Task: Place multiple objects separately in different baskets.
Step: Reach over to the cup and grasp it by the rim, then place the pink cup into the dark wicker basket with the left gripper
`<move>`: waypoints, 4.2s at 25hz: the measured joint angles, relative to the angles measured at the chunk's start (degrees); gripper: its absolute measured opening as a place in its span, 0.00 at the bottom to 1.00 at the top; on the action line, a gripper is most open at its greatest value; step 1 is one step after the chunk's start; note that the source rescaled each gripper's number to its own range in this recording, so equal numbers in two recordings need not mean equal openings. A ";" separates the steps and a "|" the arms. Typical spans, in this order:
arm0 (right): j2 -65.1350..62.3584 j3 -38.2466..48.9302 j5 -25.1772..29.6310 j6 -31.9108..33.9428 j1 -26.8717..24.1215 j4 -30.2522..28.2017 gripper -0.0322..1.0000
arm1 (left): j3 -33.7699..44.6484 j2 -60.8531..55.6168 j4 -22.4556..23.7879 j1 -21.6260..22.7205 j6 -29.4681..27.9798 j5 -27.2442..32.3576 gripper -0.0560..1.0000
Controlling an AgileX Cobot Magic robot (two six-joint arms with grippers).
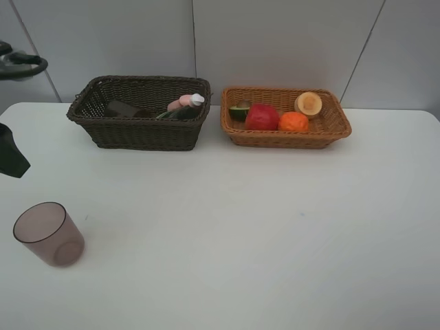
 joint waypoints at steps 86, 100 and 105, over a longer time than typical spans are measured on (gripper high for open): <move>0.00 0.00 0.00 0.00 0.00 0.00 0.99 | -17.28 21.44 -0.71 0.00 -15.41 5.92 0.05; 0.00 0.00 0.00 0.00 0.00 0.00 0.99 | -36.60 32.73 -0.89 -0.16 -11.86 -2.18 0.05; 0.00 0.00 0.00 0.00 0.00 0.00 0.99 | -37.48 36.62 -1.32 -0.28 -8.13 -12.39 0.05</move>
